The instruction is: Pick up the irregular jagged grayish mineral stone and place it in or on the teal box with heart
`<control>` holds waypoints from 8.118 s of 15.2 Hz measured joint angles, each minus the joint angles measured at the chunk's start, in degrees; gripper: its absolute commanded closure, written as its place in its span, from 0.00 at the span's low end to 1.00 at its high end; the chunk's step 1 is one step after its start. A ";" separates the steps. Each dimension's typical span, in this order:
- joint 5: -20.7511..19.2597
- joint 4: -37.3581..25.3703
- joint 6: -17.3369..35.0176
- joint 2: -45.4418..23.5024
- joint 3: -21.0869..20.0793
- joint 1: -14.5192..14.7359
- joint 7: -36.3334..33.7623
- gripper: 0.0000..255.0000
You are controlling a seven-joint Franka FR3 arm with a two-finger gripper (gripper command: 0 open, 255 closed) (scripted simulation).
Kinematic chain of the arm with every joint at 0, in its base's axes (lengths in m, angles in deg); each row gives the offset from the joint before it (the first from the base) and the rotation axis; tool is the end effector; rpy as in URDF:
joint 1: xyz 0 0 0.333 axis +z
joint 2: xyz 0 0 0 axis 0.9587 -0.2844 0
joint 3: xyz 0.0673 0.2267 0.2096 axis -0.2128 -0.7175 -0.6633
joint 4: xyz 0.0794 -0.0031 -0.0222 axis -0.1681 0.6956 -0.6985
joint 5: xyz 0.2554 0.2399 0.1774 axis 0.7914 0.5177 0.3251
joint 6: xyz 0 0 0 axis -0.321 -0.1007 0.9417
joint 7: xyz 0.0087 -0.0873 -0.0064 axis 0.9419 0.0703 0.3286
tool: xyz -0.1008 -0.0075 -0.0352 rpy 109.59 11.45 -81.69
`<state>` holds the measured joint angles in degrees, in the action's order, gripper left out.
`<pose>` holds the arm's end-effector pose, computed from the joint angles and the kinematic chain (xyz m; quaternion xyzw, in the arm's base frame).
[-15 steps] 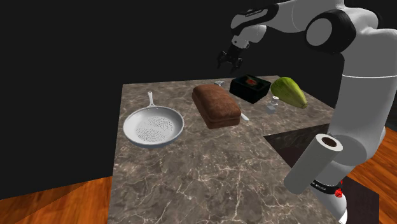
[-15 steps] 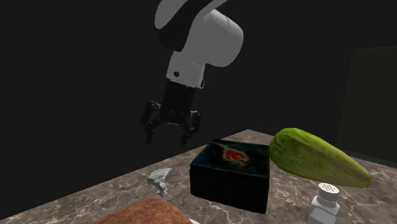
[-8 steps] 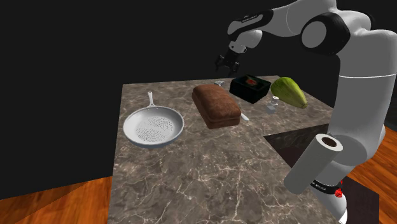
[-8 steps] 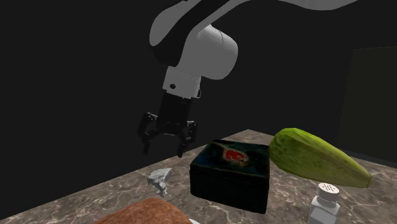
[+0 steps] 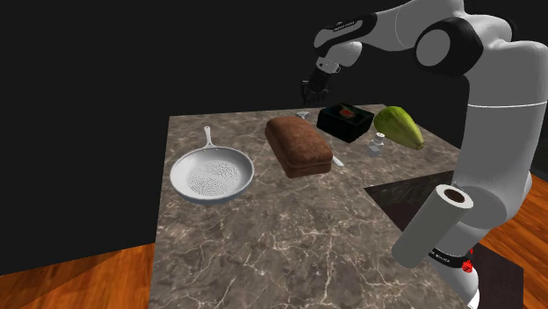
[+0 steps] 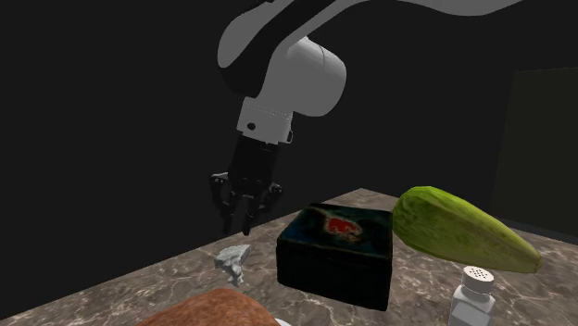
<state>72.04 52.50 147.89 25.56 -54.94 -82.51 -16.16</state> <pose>0.6372 -0.2287 0.4043 -0.9242 0.3523 -0.0625 0.1337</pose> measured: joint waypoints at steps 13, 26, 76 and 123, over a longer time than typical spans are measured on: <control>2.44 9.92 9.59 3.80 0.27 1.88 -4.15 0.00; 4.16 9.98 21.45 1.44 -2.55 1.54 -4.14 0.00; -17.97 -7.88 -10.22 -5.96 8.48 14.33 -32.77 1.00; -27.83 4.82 -20.64 19.64 14.31 11.51 -24.79 1.00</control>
<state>44.21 57.32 127.26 45.20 -40.64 -70.99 -40.94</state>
